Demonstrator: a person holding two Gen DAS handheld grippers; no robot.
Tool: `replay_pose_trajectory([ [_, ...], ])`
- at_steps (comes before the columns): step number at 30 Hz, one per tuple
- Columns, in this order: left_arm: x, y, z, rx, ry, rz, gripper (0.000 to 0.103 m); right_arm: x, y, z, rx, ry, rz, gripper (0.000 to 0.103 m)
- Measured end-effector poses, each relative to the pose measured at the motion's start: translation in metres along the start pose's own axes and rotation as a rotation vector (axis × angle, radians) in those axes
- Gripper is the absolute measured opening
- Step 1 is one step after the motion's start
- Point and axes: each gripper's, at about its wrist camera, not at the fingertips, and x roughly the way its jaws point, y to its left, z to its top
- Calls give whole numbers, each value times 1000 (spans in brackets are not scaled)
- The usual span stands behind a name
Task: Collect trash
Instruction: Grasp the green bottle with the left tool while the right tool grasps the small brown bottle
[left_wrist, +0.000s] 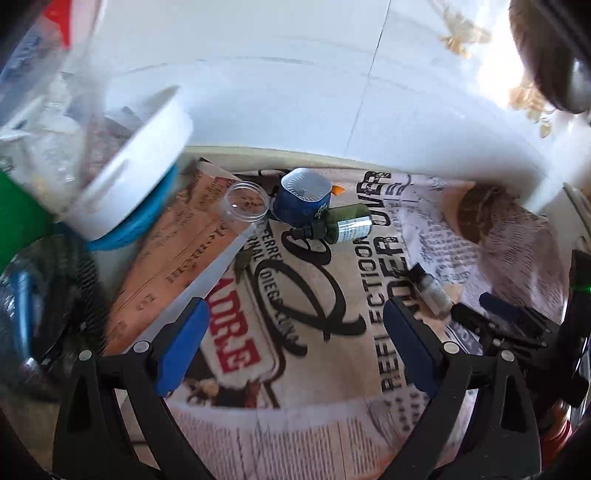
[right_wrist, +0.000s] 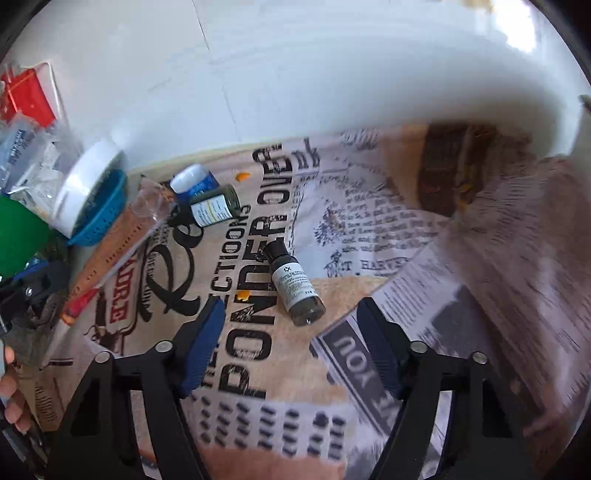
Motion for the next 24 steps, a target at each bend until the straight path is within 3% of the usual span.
replay_pose_trajectory([
  [7, 76, -21, 41, 78, 29, 0, 95, 34, 0, 4, -44, 52, 44, 43],
  [9, 90, -25, 51, 82, 32, -22, 95, 34, 1, 2, -52, 59, 62, 26],
  [13, 117, -29, 65, 91, 57, -37, 95, 26, -3, -1, -46, 42, 68, 26],
  [20, 132, -35, 62, 59, 126, -128, 83, 4, -23, -9, 7, 21, 88, 26],
  [24, 127, -49, 51, 108, 130, -151, 72, -9, -33, -11, 33, 12, 81, 26],
])
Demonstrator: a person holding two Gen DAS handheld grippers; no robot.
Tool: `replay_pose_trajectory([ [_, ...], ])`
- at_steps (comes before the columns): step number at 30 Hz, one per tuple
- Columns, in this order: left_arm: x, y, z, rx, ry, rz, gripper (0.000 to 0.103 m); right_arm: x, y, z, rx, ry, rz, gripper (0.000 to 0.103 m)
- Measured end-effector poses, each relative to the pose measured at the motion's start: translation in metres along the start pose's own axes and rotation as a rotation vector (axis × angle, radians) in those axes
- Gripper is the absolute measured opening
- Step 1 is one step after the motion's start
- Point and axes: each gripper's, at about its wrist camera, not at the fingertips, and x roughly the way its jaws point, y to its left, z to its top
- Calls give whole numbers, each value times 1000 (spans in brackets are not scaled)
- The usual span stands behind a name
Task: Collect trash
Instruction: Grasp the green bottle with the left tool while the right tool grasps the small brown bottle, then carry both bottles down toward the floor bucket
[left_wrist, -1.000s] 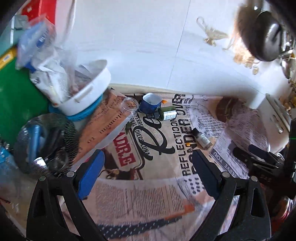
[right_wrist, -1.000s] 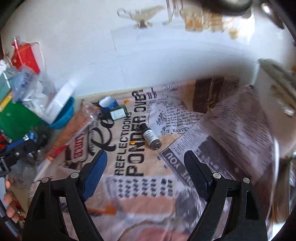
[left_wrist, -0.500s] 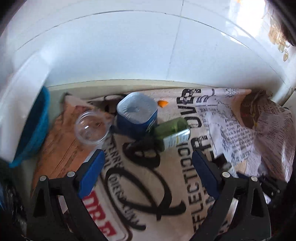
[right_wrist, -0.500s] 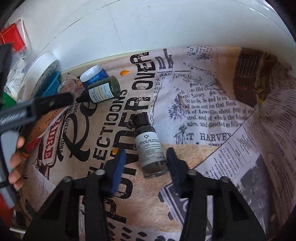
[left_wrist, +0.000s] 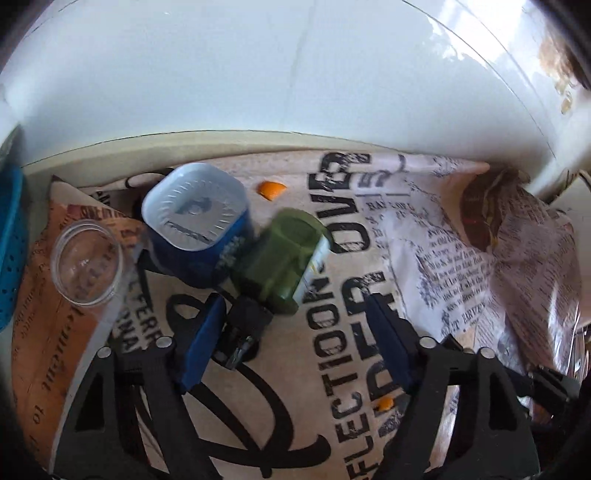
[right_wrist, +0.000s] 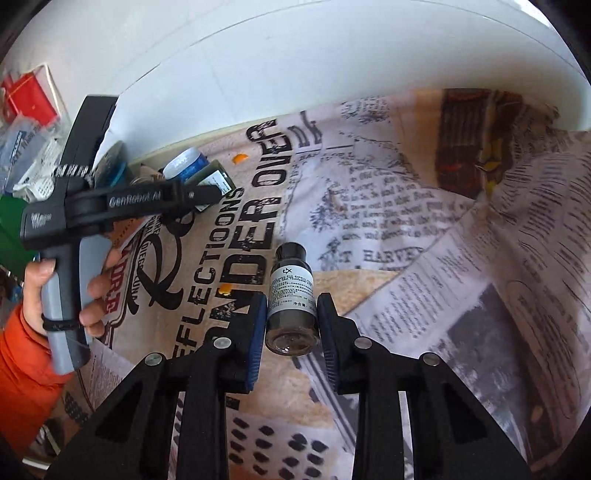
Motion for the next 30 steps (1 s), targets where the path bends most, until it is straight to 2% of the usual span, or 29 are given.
replay_pose_trajectory([
  [5, 14, -10, 2, 58, -7, 87, 68, 2, -1, 2, 13, -4, -17, 26],
  [7, 19, -9, 4, 49, -12, 101, 60, 1, -1, 1, 20, -8, -16, 26],
  [9, 24, -9, 7, 46, -19, 117, 43, -2, -1, 0, 22, -12, -15, 26],
  [13, 23, -17, 5, 50, -46, 119, 43, -6, -2, -2, 26, -24, -13, 26],
  [22, -57, -33, -37, 96, -121, 108, 43, -37, 17, -10, 28, -81, 3, 26],
  [30, -143, -23, -97, 94, -174, 79, 43, -91, 66, -38, 8, -165, -14, 25],
])
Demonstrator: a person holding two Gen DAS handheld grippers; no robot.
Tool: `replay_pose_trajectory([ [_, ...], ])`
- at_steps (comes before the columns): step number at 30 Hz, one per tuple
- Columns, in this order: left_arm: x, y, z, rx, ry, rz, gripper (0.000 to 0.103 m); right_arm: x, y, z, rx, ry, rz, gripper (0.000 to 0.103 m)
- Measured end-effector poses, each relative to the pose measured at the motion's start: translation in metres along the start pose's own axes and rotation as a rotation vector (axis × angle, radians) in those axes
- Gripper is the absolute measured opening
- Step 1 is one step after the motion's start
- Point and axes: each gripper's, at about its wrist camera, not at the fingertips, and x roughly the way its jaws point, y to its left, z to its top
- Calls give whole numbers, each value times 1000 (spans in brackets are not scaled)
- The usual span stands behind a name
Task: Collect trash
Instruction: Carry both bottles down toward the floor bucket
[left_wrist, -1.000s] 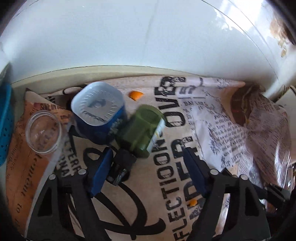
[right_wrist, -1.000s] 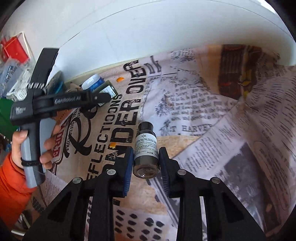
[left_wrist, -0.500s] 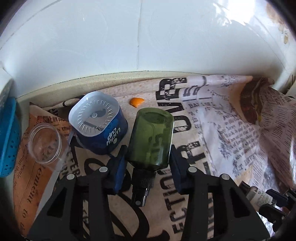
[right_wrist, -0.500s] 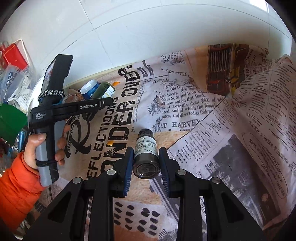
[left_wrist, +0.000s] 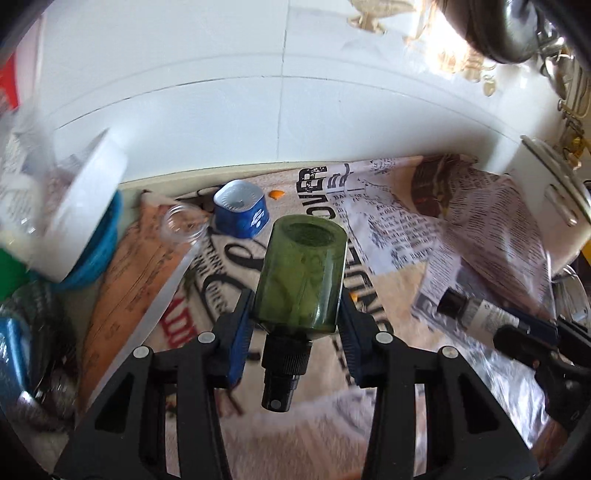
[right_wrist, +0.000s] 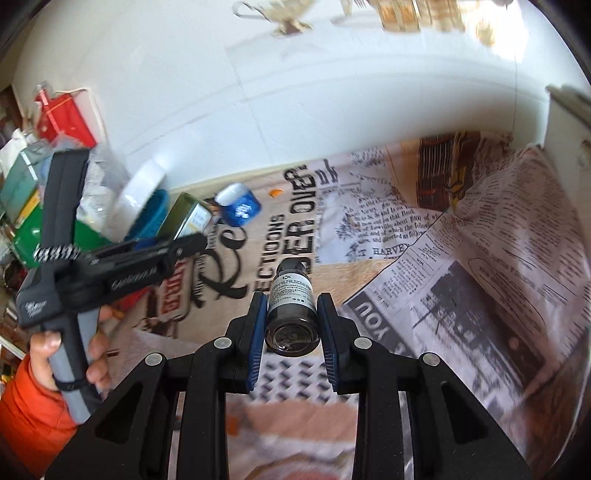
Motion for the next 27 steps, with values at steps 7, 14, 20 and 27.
replay_pose_trajectory([
  [7, -83, 29, -67, 12, -52, -25, 43, -52, 63, -46, -4, -75, -36, 25],
  [14, -171, 63, -151, 47, -86, -56, 43, -99, 148, -114, 3, -136, -84, 25],
  [20, -240, 89, -223, 86, -84, -71, 43, -129, 214, -174, 8, -139, -102, 25],
  [27, -278, 103, -282, 66, -16, -98, 43, -152, 254, -231, 29, -66, -97, 25],
])
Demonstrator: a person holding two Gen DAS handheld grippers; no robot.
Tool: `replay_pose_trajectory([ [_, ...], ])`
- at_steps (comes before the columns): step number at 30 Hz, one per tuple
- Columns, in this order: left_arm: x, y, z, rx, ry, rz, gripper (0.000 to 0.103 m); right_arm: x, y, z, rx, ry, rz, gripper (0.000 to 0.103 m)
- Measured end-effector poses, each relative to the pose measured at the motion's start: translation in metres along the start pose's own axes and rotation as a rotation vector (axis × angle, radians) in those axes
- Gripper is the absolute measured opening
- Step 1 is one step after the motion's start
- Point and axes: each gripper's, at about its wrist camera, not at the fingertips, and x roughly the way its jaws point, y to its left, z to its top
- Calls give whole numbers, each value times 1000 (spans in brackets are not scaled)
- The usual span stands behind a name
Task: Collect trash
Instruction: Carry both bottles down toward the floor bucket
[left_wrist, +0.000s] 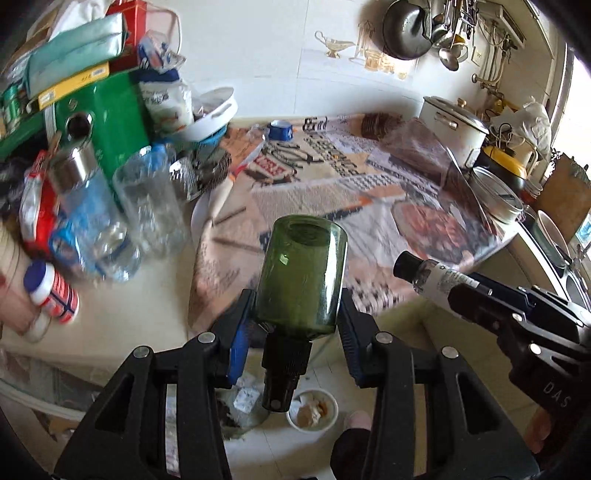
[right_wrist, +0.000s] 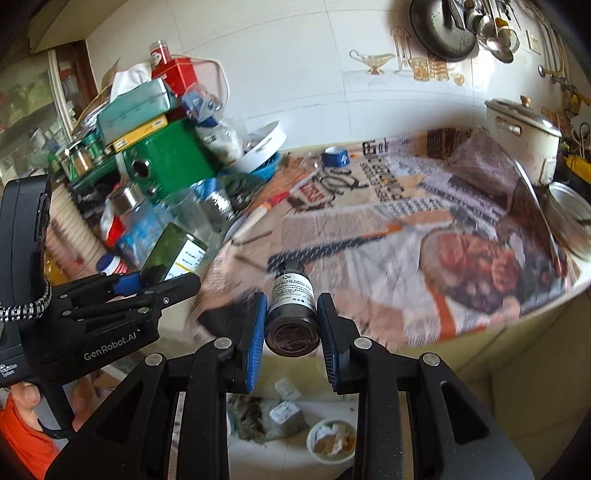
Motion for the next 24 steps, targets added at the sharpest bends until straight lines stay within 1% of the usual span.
replay_pose_trajectory([
  [4, 0, -1, -28, -36, 45, -2, 43, -5, 5, -19, -1, 51, 6, 25],
  [7, 8, -6, -47, -44, 69, 1, 43, -4, 1, -35, -9, 81, 14, 25],
  [12, 41, -16, -92, -109, 171, 28, 43, 12, -20, -69, 11, 171, 51, 25],
  [14, 56, -23, -117, -146, 211, 45, 43, 19, -29, -82, 2, 206, 59, 25],
  [16, 68, -29, -136, -167, 234, 59, 43, 28, -41, -96, -11, 236, 72, 25],
  [21, 114, -43, -198, -257, 302, 72, 43, 60, -72, -137, -50, 313, 62, 25],
  [24, 144, -47, -234, -283, 335, 87, 43, 85, -94, -165, -53, 356, 55, 25],
])
